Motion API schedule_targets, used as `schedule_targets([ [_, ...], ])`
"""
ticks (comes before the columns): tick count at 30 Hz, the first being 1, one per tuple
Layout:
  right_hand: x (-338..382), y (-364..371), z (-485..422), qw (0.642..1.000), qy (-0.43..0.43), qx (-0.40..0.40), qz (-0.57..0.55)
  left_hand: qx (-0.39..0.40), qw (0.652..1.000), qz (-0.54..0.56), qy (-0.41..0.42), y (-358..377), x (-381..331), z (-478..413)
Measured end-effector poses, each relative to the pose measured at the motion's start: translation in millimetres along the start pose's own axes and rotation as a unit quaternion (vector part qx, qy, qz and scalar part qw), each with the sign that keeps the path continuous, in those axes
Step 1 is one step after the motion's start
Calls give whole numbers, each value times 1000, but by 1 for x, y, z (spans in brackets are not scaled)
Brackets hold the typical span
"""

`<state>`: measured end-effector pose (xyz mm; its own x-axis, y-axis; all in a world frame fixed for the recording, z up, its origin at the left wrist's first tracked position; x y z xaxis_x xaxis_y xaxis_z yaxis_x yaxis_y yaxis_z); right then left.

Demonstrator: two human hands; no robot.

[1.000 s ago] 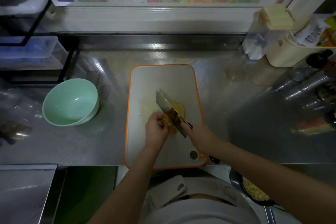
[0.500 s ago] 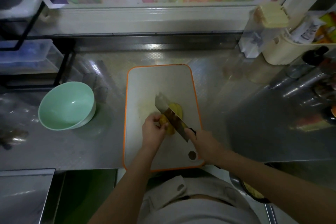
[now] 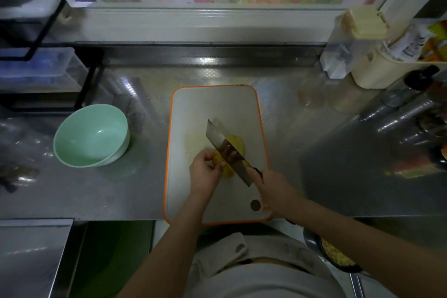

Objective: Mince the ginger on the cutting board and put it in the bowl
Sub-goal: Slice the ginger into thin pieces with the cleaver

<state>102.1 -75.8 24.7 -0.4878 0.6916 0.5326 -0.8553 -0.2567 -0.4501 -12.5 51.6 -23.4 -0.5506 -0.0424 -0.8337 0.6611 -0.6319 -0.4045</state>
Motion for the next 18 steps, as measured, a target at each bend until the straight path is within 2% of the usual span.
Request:
schedule_targets([
  [12, -1, 3, -2, 999, 39, 11, -16, -2, 1000, -11, 23, 1, -6, 5],
  [14, -2, 2, -1, 999, 38, 10, 7, 3, 1000, -17, 25, 3, -7, 5],
  [18, 0, -6, 0, 999, 31, 0, -24, 10, 1000, -16, 21, 6, -8, 1],
])
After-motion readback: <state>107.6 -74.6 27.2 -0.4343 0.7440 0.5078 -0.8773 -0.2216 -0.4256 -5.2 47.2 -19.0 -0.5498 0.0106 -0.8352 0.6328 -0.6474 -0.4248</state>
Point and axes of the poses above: each hand's wrist, its own z-axis away from the middle knuckle, its own y-axis out of the palm, x = y × z, the point moved 7 cm from there along -z, towards the middle knuckle, and after that the axes turned 14 degrees about x, right-handed, at the moved point
